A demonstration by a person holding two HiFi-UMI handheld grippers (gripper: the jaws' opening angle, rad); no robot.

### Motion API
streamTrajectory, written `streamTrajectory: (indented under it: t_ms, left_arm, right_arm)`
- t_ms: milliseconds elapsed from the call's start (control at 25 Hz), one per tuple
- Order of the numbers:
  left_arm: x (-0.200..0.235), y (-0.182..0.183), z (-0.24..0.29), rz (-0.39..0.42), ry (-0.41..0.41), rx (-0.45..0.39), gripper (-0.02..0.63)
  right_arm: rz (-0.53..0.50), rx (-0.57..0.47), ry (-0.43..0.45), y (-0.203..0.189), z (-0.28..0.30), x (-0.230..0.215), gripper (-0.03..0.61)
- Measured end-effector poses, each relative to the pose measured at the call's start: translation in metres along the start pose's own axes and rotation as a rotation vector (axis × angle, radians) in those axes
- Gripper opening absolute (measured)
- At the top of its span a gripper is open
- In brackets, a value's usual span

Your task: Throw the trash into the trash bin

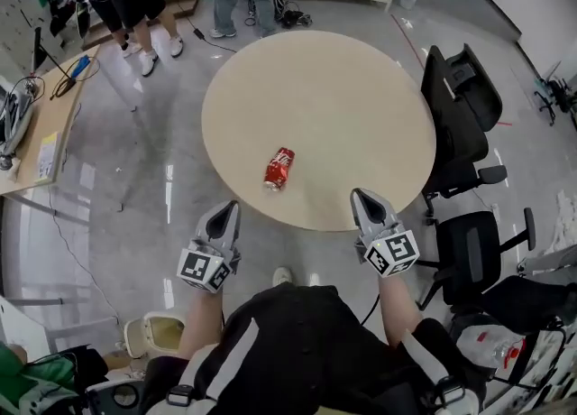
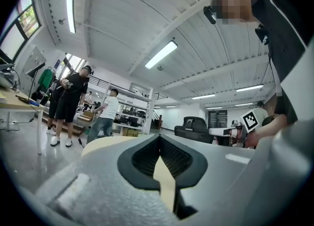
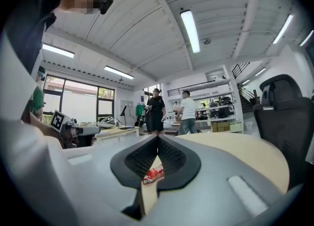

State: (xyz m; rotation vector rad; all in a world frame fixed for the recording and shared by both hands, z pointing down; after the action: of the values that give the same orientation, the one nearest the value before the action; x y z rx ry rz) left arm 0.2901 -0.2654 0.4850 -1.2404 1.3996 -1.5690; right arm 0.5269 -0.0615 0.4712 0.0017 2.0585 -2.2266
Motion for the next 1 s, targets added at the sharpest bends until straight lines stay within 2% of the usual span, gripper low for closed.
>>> streamTrajectory:
  t_ms: [280, 400, 520, 720, 840, 1000]
  left_arm:
    - [0.014, 0.008, 0.002, 0.000, 0.043, -0.027, 0.003]
    - [0.018, 0.007, 0.006, -0.024, 0.084, -0.013, 0.003]
    - [0.024, 0.003, 0.015, -0.049, 0.124, -0.006, 0.003]
    - [0.028, 0.004, 0.033, -0.051, 0.143, 0.005, 0.003]
    - [0.028, 0.002, 0.040, -0.053, 0.164, 0.008, 0.003]
    - [0.034, -0.006, 0.040, -0.067, 0.211, 0.020, 0.002]
  right_arm:
    - [-0.006, 0.020, 0.112, 0.006, 0.050, 0.010, 0.008]
    - [-0.018, 0.035, 0.148, 0.005, 0.062, 0.009, 0.006]
    - [-0.046, 0.055, 0.187, 0.002, 0.073, 0.001, 0.007]
    - [-0.088, 0.122, 0.264, -0.002, 0.099, -0.018, 0.013]
    - [-0.166, 0.198, 0.365, -0.009, 0.123, -0.019, 0.054]
    - [-0.357, 0.335, 0.549, -0.031, 0.156, 0.001, 0.112]
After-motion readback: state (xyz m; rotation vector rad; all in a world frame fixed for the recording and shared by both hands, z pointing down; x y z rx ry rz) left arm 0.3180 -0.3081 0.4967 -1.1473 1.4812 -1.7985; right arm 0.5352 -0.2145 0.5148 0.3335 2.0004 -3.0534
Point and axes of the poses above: the fingertips, and each gripper's own axes: z forward along the fingers, x to its left, y out of its top, the point moved 4 cm from there along -z, backward along the fingers, and after that the axes turned 6 degrees about y, right-handed, at the moved point
